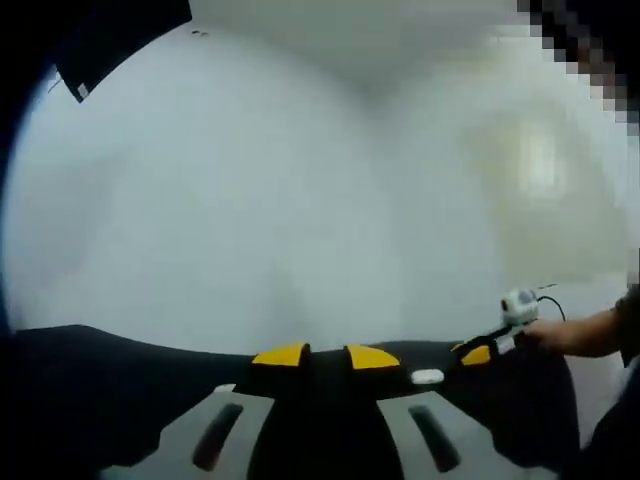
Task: Pick up three earphones and place each one into its charging case using tactile feedback, ensure that each earphone is properly inserted and securely positioned inside the case.
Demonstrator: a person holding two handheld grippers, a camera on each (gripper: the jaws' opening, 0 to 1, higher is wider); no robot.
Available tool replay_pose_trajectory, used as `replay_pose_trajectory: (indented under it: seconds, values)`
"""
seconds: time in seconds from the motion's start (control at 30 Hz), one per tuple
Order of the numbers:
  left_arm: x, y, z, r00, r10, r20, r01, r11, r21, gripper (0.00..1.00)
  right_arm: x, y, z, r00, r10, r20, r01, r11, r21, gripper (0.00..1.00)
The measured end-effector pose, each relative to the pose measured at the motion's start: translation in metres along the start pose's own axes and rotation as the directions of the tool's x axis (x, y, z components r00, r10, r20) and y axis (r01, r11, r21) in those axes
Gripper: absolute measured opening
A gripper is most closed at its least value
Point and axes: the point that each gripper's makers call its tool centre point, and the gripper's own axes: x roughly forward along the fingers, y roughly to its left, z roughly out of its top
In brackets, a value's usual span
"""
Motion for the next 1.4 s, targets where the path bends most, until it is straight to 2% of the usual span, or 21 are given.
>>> replay_pose_trajectory:
  seconds: [0.03,0.1,0.13,0.2,0.27,0.33,0.4,0.47,0.57,0.63,0.67,0.7,0.77,0.87,0.93,1.07,1.17,1.23,1.3,1.33,1.4]
  values:
    - [0.0,0.002,0.0,1.0,0.009,0.001,-0.009,1.0,-0.005,0.12,0.001,0.005,0.007,0.999,0.022,0.025,-0.022,1.0,0.019,0.54]
    - [0.0,0.007,-0.001,1.0,0.027,-0.003,-0.027,0.999,-0.018,0.13,0.006,0.032,0.032,0.981,0.148,0.124,-0.161,0.982,0.102,0.48]
    - [0.001,0.007,-0.002,1.0,0.027,-0.007,-0.028,0.999,-0.024,0.13,0.009,0.044,0.041,0.964,0.209,0.166,-0.236,0.957,0.167,0.46]
    - [0.001,0.006,-0.003,1.0,0.026,-0.012,-0.026,0.999,-0.02,0.14,0.015,0.064,0.057,0.919,0.298,0.258,-0.368,0.882,0.295,0.44]
    - [0.002,0.005,-0.004,1.0,0.023,-0.015,-0.023,1.0,-0.008,0.14,0.026,0.072,0.069,0.888,0.325,0.325,-0.436,0.819,0.374,0.44]
    - [0.003,0.004,-0.005,1.0,0.018,-0.022,-0.018,1.0,0.0,0.15,0.038,0.074,0.078,0.867,0.33,0.374,-0.468,0.797,0.382,0.41]
    - [0.003,0.004,-0.006,0.999,0.02,-0.025,-0.02,1.0,0.005,0.15,0.053,0.078,0.078,0.871,0.33,0.365,-0.458,0.813,0.36,0.37]
    - [0.003,0.005,-0.007,0.999,0.019,-0.028,-0.019,1.0,-0.002,0.15,0.07,0.075,0.071,0.887,0.33,0.323,-0.432,0.841,0.325,0.32]
    - [0.004,0.005,-0.008,0.999,0.019,-0.036,-0.02,1.0,-0.003,0.15,0.081,0.078,0.053,0.885,0.374,0.279,-0.443,0.861,0.25,0.23]
    - [0.005,0.003,-0.012,0.998,0.014,-0.055,-0.014,1.0,-0.001,0.14,0.078,0.08,0.041,0.88,0.378,0.289,-0.451,0.856,0.252,0.22]
    - [0.006,0.003,-0.013,0.998,0.013,-0.06,-0.013,1.0,0.001,0.14,0.077,0.084,0.039,0.877,0.396,0.271,-0.466,0.838,0.284,0.22]
    - [0.007,0.002,-0.015,0.998,0.009,-0.067,-0.009,1.0,0.004,0.14,0.072,0.088,0.042,0.874,0.424,0.237,-0.477,0.839,0.263,0.22]
    - [0.007,0.0,-0.017,0.997,0.004,-0.079,-0.004,1.0,0.011,0.15,0.069,0.088,0.053,0.865,0.399,0.304,-0.468,0.861,0.2,0.22]
    - [0.007,0.0,-0.021,0.995,0.017,-0.101,-0.014,0.999,0.029,0.15,0.068,0.11,0.041,0.856,0.455,0.245,-0.507,0.832,0.224,0.22]
    - [0.008,0.001,-0.024,0.993,0.027,-0.116,-0.022,0.999,0.039,0.15,0.069,0.115,0.039,0.854,0.465,0.233,-0.509,0.839,0.192,0.23]
    - [0.011,0.021,-0.031,0.983,0.056,-0.178,-0.077,0.99,-0.116,0.14,0.069,0.118,0.036,0.858,0.472,0.202,-0.503,0.852,0.146,0.24]
    - [0.021,0.052,-0.033,0.959,0.088,-0.268,-0.136,0.977,-0.166,0.16,0.069,0.116,0.038,0.859,0.467,0.21,-0.499,0.854,0.145,0.24]
    - [0.033,0.061,-0.031,0.954,0.024,-0.3,-0.095,0.97,-0.224,0.25,0.067,0.118,0.039,0.857,0.467,0.219,-0.504,0.849,0.158,0.24]
    - [0.045,0.074,-0.031,0.945,-0.007,-0.328,-0.1,0.946,-0.31,0.39,0.067,0.118,0.042,0.852,0.471,0.228,-0.51,0.845,0.163,0.24]
    - [0.051,0.081,-0.03,0.941,-0.016,-0.339,-0.095,0.947,-0.306,0.41,0.066,0.119,0.044,0.85,0.472,0.232,-0.513,0.843,0.163,0.24]
    - [0.057,0.094,-0.042,0.905,-0.011,-0.425,-0.082,0.977,-0.199,0.41,0.066,0.12,0.047,0.847,0.476,0.239,-0.517,0.841,0.158,0.24]
